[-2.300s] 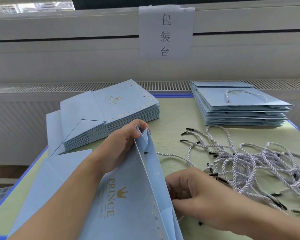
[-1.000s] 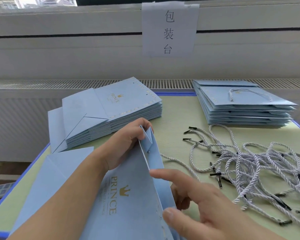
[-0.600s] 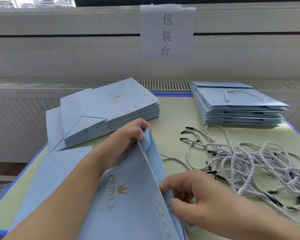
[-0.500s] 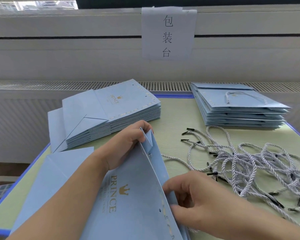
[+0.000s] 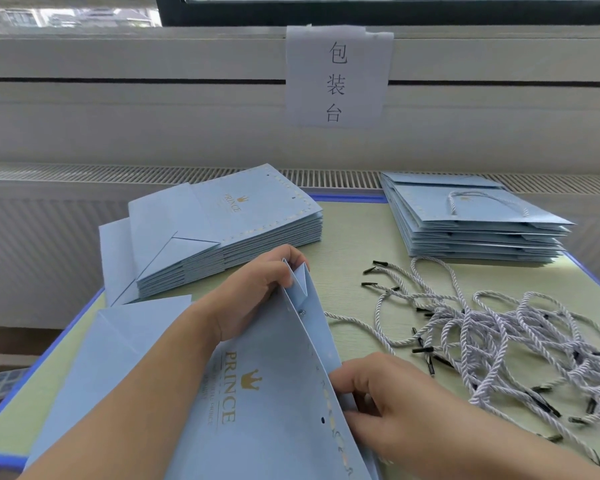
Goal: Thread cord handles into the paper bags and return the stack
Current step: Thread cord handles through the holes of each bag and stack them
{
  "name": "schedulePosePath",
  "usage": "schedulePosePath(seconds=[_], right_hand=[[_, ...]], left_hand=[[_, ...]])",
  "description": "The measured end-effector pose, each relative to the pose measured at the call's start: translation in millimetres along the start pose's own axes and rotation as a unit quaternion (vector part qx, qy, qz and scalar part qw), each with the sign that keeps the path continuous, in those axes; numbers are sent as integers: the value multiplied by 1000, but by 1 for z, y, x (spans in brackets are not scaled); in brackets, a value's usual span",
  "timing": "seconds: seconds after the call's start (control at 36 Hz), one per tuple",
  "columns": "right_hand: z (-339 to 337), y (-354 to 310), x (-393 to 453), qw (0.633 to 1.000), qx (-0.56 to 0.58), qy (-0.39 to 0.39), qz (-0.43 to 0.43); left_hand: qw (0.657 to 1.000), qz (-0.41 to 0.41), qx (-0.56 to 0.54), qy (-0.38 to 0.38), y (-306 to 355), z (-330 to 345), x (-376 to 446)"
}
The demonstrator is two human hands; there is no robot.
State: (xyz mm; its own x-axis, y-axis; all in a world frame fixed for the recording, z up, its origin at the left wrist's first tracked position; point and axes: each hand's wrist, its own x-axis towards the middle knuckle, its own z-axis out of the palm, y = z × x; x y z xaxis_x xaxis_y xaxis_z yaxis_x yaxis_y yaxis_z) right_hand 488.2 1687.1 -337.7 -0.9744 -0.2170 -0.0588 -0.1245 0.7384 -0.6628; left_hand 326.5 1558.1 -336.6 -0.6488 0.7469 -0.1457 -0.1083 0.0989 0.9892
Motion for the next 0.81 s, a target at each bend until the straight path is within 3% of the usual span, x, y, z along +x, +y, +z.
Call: schedulePosePath(seconds=[0.22, 0.36, 0.44, 0.53, 0.61, 0.69, 0.75, 0.81], right_hand=[[11, 2, -5, 998, 32, 52, 28], [18, 0, -7, 986, 122, 111, 8], [24, -1, -10, 982, 46, 181, 2], [21, -3, -12, 936, -122, 320, -80], [13, -5, -9, 940, -132, 282, -141], [0, -5, -6, 969, 24, 206, -131], [-9, 0, -2, 964, 99, 228, -91], [-20, 6, 8, 960, 78, 265, -53]], left_hand=[[1000, 1, -3, 2, 0, 0, 1], [1000, 3, -8, -2, -1, 0, 1], [1000, 3, -6, -3, -1, 0, 1], [1000, 1, -6, -3, -1, 0, 1], [1000, 5, -1, 0, -1, 0, 1], [1000, 4, -5, -3, -2, 0, 1], [1000, 3, -20, -7, -1, -1, 0], [1000, 4, -27, -11, -1, -2, 0]])
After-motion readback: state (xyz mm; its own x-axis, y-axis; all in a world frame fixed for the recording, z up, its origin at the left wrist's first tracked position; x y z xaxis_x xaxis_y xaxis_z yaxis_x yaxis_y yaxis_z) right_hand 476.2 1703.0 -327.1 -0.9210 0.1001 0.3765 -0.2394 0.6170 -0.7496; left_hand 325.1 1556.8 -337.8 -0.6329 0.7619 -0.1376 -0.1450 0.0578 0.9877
